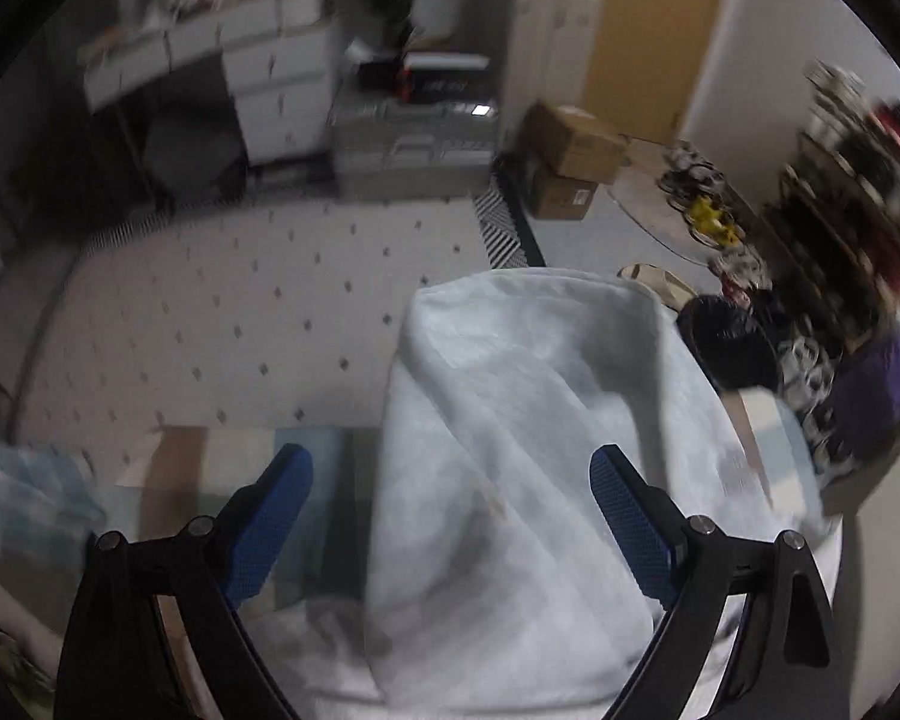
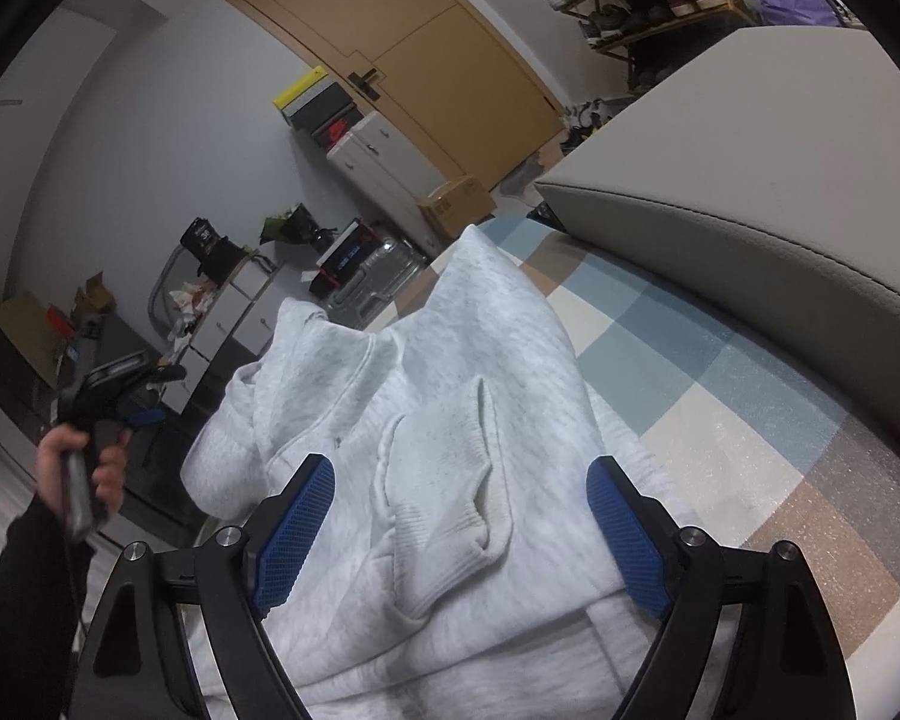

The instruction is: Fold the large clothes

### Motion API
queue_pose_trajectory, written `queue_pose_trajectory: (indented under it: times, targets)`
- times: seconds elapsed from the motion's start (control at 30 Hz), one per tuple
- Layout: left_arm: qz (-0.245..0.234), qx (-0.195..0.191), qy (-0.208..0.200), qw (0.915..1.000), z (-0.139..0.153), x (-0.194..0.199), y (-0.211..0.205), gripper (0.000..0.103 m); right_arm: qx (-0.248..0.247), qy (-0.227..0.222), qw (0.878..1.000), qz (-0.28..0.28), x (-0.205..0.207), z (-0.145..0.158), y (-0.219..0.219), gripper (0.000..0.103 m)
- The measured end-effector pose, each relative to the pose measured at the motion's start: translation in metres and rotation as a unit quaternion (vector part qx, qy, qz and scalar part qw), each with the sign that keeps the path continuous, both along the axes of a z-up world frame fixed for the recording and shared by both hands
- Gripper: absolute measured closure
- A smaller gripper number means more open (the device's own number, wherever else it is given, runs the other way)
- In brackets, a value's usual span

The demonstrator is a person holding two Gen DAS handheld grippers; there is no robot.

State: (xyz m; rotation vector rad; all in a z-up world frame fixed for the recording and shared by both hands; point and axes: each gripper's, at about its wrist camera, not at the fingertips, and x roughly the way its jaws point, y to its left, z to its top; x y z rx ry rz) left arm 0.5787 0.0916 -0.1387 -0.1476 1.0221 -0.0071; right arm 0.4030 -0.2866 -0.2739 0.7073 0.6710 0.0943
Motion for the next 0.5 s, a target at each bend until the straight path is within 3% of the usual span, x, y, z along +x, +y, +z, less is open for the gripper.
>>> queue_pose_trajectory:
  times: [0.07, 0.23, 0.3, 0.33, 0.37, 0.43, 0.47, 0.5]
  targets:
    - [0.005, -0.026, 0.024, 0.9994, -0.025, 0.029, -0.008, 0.012, -0.002, 0.002, 1.000, 0.002, 0.001, 0.000, 0.001, 0.014]
    - [-0.005, -0.018, 0.066, 0.9976, -0.062, 0.066, -0.015, 0.013, -0.012, -0.001, 1.000, 0.009, 0.001, 0.002, 0.007, 0.013]
    - [-0.019, -0.020, 0.099, 0.9947, -0.073, 0.068, -0.005, 0.035, -0.015, -0.004, 1.000, 0.013, 0.001, 0.002, 0.009, 0.013]
    - [-0.025, -0.033, 0.118, 0.9922, -0.074, 0.072, -0.005, 0.073, -0.018, -0.006, 1.000, 0.016, 0.001, 0.003, 0.010, 0.013]
    - [-0.033, -0.051, 0.134, 0.9890, -0.069, 0.063, -0.001, 0.088, -0.019, -0.008, 1.000, 0.020, 0.001, 0.004, 0.011, 0.013]
    - [-0.042, -0.052, 0.118, 0.9907, -0.054, 0.055, -0.008, 0.094, -0.021, -0.014, 0.999, 0.030, 0.001, 0.005, 0.014, 0.013]
    - [-0.051, -0.034, 0.098, 0.9933, -0.036, 0.042, -0.015, 0.095, -0.023, -0.017, 0.999, 0.034, 0.000, 0.007, 0.016, 0.013]
    - [-0.054, -0.001, 0.052, 0.9972, -0.012, 0.028, -0.024, 0.096, -0.023, -0.021, 0.999, 0.041, 0.000, 0.008, 0.018, 0.013]
